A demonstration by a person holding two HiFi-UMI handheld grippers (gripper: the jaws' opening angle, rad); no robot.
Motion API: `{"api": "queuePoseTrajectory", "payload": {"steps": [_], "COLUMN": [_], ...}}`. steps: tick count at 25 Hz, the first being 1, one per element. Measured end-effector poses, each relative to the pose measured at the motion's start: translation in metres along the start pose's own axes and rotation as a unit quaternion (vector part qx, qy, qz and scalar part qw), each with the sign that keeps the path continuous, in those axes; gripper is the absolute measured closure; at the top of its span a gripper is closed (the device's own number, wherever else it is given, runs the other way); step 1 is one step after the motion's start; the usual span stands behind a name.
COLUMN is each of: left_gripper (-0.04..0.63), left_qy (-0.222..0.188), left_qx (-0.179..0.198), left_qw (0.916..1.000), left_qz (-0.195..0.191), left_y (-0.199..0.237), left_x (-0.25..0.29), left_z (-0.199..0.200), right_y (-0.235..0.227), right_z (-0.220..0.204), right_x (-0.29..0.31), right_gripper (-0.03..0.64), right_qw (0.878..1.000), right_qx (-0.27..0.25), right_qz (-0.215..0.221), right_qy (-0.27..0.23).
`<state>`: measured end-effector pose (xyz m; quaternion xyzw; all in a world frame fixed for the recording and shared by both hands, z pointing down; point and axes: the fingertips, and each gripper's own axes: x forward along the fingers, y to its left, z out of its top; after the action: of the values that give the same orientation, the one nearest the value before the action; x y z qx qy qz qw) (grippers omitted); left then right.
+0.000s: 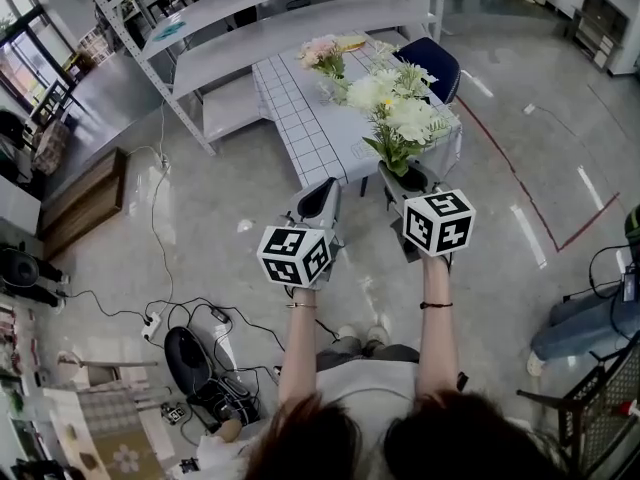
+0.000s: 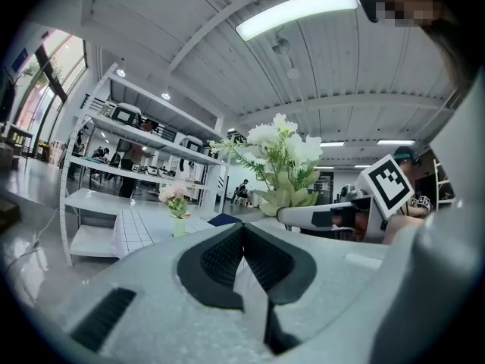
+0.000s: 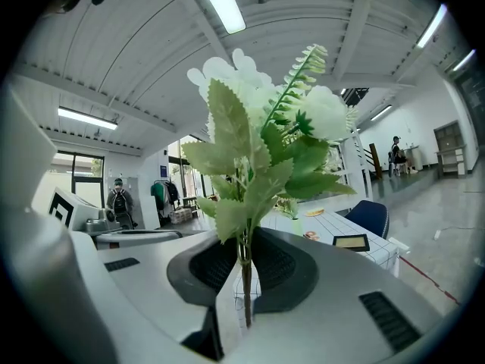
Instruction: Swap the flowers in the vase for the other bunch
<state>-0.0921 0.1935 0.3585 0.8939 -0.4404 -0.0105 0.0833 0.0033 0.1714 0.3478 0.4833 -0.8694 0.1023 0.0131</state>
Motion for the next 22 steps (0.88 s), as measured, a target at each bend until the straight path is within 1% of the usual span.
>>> {"api": "queuePoseTrajectory", "payload": {"steps": [5, 11, 18, 22], "left_gripper": [0.584, 0.584, 0.584, 0.584], "left_qy": [0.003, 0.012, 0.013, 0.015], "left_qx": [-0.010, -0.013, -0.017, -0.015], "left_qw": [0.9999, 0.9998, 0.9998, 0.9997], "left_qz": [0.011, 0.010, 0.003, -0.013], "left_y": [0.000, 0.008, 0.034, 0.048], "left_x": [0.005, 0.017, 0.040, 0.060], "left_z": [-0.006, -0.010, -0.010, -0.009], "right_y": [-0.009, -0.017, -0.033, -0.046], "right_z": [-0.003, -0.008, -0.008, -0.007], "right_x": [0.001, 0.012, 0.038, 0.054], "right_gripper": [0.561, 0.560, 0.561, 0.560], "right_qw": [1.000, 1.000, 1.000, 0.999], "right_qx": [0.007, 0.013, 0.017, 0.025], "right_qz": [0.000, -0.003, -0.025, -0.044], "right_qy": [0.003, 0.009, 0.009, 0.006]}}
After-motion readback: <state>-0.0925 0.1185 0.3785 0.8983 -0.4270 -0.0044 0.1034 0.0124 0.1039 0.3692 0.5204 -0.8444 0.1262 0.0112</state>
